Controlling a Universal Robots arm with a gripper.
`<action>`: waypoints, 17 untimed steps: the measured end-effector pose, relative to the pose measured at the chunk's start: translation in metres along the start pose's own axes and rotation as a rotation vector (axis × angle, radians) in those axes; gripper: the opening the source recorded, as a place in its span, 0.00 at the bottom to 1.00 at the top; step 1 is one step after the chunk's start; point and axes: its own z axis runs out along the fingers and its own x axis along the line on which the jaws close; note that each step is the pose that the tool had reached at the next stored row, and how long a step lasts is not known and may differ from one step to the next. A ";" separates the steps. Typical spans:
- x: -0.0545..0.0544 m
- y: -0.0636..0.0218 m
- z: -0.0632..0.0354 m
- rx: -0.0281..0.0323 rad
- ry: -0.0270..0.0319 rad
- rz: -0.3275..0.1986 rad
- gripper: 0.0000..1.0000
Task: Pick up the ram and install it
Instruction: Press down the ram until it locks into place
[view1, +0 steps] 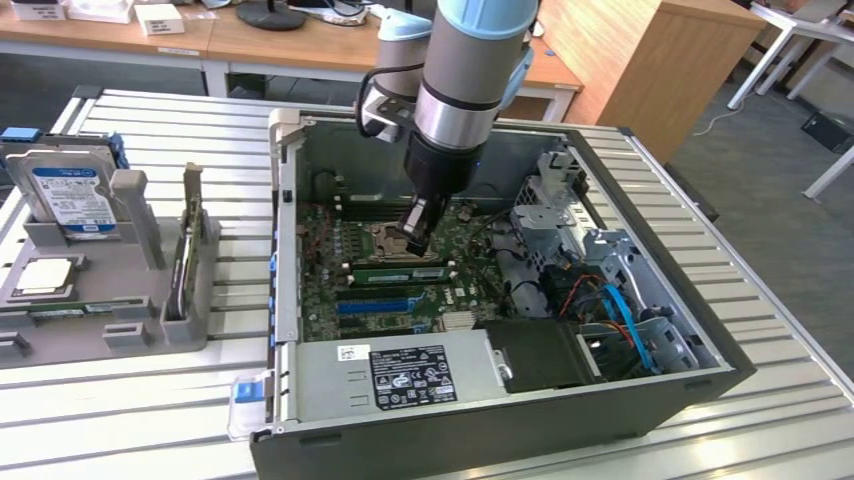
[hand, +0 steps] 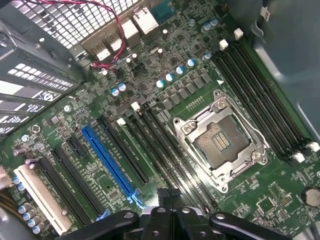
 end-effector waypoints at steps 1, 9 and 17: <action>0.000 0.0000 0.0000 0.0000 0.0000 0.000 0.11; 0.000 0.0000 0.0000 0.0000 0.0000 0.000 0.11; 0.000 0.0000 0.0003 0.0008 -0.0005 0.069 0.11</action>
